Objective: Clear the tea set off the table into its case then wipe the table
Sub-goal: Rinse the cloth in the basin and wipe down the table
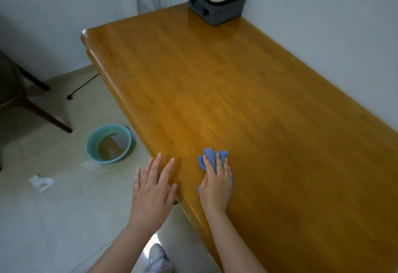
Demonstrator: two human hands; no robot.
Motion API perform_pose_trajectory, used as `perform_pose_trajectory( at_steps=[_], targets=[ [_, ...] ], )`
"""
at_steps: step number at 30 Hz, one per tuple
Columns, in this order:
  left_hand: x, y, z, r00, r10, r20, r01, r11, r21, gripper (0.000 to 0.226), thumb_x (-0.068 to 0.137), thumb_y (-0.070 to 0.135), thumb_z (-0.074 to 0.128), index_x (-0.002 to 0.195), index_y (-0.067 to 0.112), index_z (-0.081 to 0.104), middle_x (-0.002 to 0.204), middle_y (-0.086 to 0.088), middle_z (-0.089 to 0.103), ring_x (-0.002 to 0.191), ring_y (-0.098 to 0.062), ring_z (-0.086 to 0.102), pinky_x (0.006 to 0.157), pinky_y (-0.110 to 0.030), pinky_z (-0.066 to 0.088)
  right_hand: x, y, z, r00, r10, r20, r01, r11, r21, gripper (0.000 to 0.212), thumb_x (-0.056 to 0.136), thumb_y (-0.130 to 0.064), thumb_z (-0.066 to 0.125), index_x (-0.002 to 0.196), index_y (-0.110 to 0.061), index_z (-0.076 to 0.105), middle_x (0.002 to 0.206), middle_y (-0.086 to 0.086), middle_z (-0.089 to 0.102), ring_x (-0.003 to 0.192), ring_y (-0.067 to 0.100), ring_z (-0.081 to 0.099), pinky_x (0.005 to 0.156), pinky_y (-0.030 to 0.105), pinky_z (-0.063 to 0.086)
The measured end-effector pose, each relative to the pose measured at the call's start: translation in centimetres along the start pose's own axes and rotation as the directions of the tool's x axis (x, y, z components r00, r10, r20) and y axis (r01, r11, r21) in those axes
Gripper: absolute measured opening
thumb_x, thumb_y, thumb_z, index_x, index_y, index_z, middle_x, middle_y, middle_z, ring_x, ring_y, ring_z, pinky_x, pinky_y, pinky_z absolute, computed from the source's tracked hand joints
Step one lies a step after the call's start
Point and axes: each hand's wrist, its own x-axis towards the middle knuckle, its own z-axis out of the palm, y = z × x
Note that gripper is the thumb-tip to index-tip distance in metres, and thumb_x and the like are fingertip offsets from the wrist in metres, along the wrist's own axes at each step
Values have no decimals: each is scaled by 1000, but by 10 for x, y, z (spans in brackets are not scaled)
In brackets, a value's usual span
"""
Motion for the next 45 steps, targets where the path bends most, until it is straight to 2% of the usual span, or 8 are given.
perform_pose_trajectory(
  at_steps=[5,11,21,26,30,35,40,45],
  targets=[
    [8,-32,-24,997,-81,-18,79,992,-104,58,95,50,28,149,31,28,158,-4,25,147,-24,20,117,-45,11,12,-52,7,973,-21,231,-62,936,347,45,100,-14,45,138,-38,47,152,-8,37,146,13,21,120,35,17],
    [44,-62,-44,908,-418,17,371,786,-494,54,100,33,44,150,27,26,158,-2,23,145,-23,18,117,-44,17,45,-104,-12,872,104,478,-471,447,761,40,100,-9,47,132,-33,53,139,-10,49,124,5,45,103,24,40],
    [99,-185,-60,816,-531,229,521,502,-691,53,97,22,53,147,17,35,149,-7,39,139,-22,32,115,-34,23,79,-252,45,838,0,546,-522,296,800,43,97,1,47,122,-32,56,126,-17,59,111,-5,56,91,17,46],
    [130,-280,-59,695,-502,514,664,174,-727,34,96,7,50,130,9,51,112,-11,58,90,-18,56,71,-11,44,87,-337,112,781,103,616,-615,306,727,43,96,-4,50,131,-30,54,122,-12,61,105,1,59,79,16,48],
    [153,-346,-51,630,-473,616,723,68,-687,29,92,5,52,121,6,58,106,-15,64,98,-28,60,95,-34,48,89,-384,169,718,201,667,-697,207,687,47,92,-10,59,130,-37,53,131,-4,59,116,20,59,99,42,47],
    [189,-395,-37,562,-409,719,723,-181,-667,25,96,8,48,118,5,58,100,-11,64,76,-16,59,52,-12,46,102,-418,238,614,285,736,-774,30,633,64,87,-24,69,143,-28,40,126,10,62,105,30,65,83,42,56],
    [222,-431,-7,510,-369,777,702,-343,-624,31,98,30,50,109,7,68,102,-9,71,77,-18,65,63,-22,50,122,-430,302,482,388,786,-859,34,511,36,88,-8,62,124,-5,57,104,20,68,80,33,66,76,45,55],
    [265,-471,52,511,-432,743,682,-323,-656,22,91,7,62,109,-5,62,108,-25,67,86,-28,63,77,-32,52,150,-419,381,361,394,845,-917,-18,400,36,91,-14,54,124,1,57,106,25,66,82,33,66,75,42,56]
  ],
)
